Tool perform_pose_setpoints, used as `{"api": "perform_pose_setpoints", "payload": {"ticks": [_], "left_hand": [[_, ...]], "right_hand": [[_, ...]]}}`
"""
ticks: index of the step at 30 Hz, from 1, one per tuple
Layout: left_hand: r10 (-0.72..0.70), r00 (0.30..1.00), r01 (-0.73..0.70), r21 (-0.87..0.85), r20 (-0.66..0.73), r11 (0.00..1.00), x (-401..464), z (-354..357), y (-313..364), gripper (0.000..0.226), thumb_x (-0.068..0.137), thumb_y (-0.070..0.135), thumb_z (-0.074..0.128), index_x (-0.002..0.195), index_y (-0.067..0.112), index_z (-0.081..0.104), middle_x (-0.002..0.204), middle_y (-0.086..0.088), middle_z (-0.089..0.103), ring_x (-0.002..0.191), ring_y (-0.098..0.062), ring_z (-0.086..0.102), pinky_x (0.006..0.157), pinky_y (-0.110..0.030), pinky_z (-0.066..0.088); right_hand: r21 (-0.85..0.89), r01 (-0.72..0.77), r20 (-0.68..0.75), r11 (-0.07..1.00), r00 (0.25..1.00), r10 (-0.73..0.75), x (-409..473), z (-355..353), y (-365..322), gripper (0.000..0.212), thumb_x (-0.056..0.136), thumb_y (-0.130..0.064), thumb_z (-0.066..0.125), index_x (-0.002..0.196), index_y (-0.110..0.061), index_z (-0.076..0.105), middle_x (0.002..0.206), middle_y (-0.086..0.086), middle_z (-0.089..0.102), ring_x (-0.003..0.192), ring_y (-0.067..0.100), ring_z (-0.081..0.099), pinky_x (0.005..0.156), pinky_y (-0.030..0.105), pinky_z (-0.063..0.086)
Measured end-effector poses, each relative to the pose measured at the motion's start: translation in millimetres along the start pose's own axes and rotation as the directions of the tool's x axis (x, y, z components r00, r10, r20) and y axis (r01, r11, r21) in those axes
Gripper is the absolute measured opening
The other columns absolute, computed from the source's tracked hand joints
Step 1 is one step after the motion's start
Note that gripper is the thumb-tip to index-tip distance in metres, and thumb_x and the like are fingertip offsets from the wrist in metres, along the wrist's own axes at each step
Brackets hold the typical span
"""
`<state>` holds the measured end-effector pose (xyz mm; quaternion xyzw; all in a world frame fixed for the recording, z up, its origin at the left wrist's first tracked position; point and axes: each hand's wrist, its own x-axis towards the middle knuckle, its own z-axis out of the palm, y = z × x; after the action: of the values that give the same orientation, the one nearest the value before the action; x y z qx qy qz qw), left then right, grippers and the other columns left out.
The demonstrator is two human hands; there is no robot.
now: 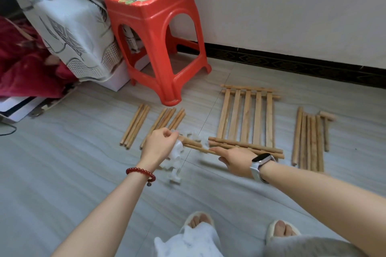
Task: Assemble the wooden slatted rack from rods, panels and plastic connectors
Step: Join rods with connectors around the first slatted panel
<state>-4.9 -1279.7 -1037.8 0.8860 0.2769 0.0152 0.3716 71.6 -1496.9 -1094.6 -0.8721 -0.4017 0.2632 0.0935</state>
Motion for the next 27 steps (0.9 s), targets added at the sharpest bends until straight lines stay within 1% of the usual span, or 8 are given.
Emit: {"api": "perform_pose_setpoints", "payload": {"ticks": [3, 5, 8, 12, 17, 21, 25, 27], "left_hand": [[-0.036, 0.999, 0.037, 0.044, -0.034, 0.998, 0.6, -2.9, 11.0, 0.049, 0.093, 0.044, 0.042, 0.054, 0.015, 0.048, 0.051, 0.002, 0.045, 0.048, -0.017, 0.047, 0.049, -0.025, 0.034], [-0.069, 0.996, 0.073, 0.074, -0.053, 0.995, -0.5, -5.7, 16.1, 0.059, 0.094, 0.050, 0.033, 0.055, 0.011, 0.052, 0.065, -0.004, 0.060, 0.063, -0.027, 0.060, 0.059, -0.031, 0.044], [-0.071, 0.993, 0.082, 0.126, -0.091, 0.989, -1.1, -7.2, 22.3, 0.067, 0.093, 0.059, 0.021, 0.052, 0.012, 0.046, 0.078, -0.010, 0.063, 0.073, -0.033, 0.062, 0.069, -0.037, 0.052], [-0.037, 0.990, 0.070, 0.242, -0.137, 0.968, 1.7, -7.5, 29.7, 0.079, 0.091, 0.063, 0.004, 0.059, 0.008, 0.051, 0.068, -0.012, 0.062, 0.062, -0.027, 0.064, 0.057, -0.031, 0.041], [-0.018, 0.999, 0.020, 0.073, -0.038, 0.997, 3.1, -6.5, 28.0, 0.067, 0.086, 0.071, 0.023, 0.052, 0.015, 0.034, 0.052, -0.001, 0.045, 0.051, -0.021, 0.056, 0.049, -0.027, 0.038], [-0.056, 0.998, 0.056, -0.024, 0.002, 0.998, 5.0, -7.5, 22.2, 0.060, 0.081, 0.070, 0.044, 0.057, 0.015, 0.037, 0.051, -0.002, 0.047, 0.042, -0.014, 0.048, 0.043, -0.025, 0.034], [-0.055, 0.998, 0.054, -0.052, -0.017, 0.997, 7.1, -8.9, 26.3, 0.064, 0.083, 0.071, 0.038, 0.060, 0.012, 0.043, 0.048, -0.002, 0.044, 0.037, -0.013, 0.042, 0.040, -0.022, 0.030], [-0.044, 0.998, 0.042, -0.027, -0.050, 0.999, 9.0, -8.2, 29.1, 0.061, 0.085, 0.069, 0.036, 0.057, 0.015, 0.036, 0.048, 0.000, 0.038, 0.040, -0.014, 0.038, 0.041, -0.023, 0.028]], "right_hand": [[-0.019, 0.009, 0.005, 1.000, 1.000, -0.009, 1.6, -0.7, 2.0, 0.044, 0.100, -0.024, 0.034, 0.140, -0.038, 0.025, 0.141, 0.000, 0.045, 0.108, 0.024, 0.057, 0.081, 0.035, 0.050], [-0.031, 0.015, 0.001, 0.999, 1.000, -0.015, 2.2, 0.2, 1.6, 0.043, 0.099, -0.024, 0.035, 0.139, -0.039, 0.026, 0.143, -0.002, 0.042, 0.104, 0.024, 0.058, 0.072, 0.032, 0.047], [-0.026, 0.017, 0.015, 1.000, 1.000, -0.016, -0.4, 0.4, 1.1, 0.041, 0.099, -0.023, 0.035, 0.137, -0.038, 0.028, 0.132, 0.001, 0.052, 0.094, 0.025, 0.060, 0.067, 0.032, 0.047], [-0.006, 0.007, 0.027, 1.000, 1.000, -0.007, -3.9, -5.7, -0.4, 0.038, 0.099, -0.020, 0.034, 0.135, -0.034, 0.032, 0.135, 0.002, 0.049, 0.103, 0.028, 0.058, 0.079, 0.043, 0.052], [0.003, -0.019, 0.030, 1.000, 0.999, 0.019, -5.1, -12.6, 0.7, 0.039, 0.099, -0.019, 0.032, 0.135, -0.033, 0.033, 0.127, 0.002, 0.055, 0.098, 0.026, 0.059, 0.078, 0.042, 0.052], [0.005, 0.005, 0.017, 1.000, 1.000, -0.005, -5.6, -11.8, 1.4, 0.042, 0.098, -0.015, 0.033, 0.136, -0.034, 0.032, 0.133, -0.003, 0.048, 0.101, 0.024, 0.057, 0.076, 0.040, 0.051], [-0.002, 0.031, 0.012, 1.000, 0.999, -0.031, -5.0, -11.4, 4.0, 0.041, 0.099, -0.016, 0.033, 0.136, -0.033, 0.033, 0.140, -0.006, 0.041, 0.105, 0.024, 0.056, 0.075, 0.037, 0.049], [-0.009, 0.036, 0.014, 0.999, 0.999, -0.036, -5.4, -11.4, 4.5, 0.040, 0.099, -0.017, 0.034, 0.135, -0.033, 0.034, 0.140, -0.005, 0.041, 0.106, 0.024, 0.056, 0.077, 0.037, 0.050]]}}
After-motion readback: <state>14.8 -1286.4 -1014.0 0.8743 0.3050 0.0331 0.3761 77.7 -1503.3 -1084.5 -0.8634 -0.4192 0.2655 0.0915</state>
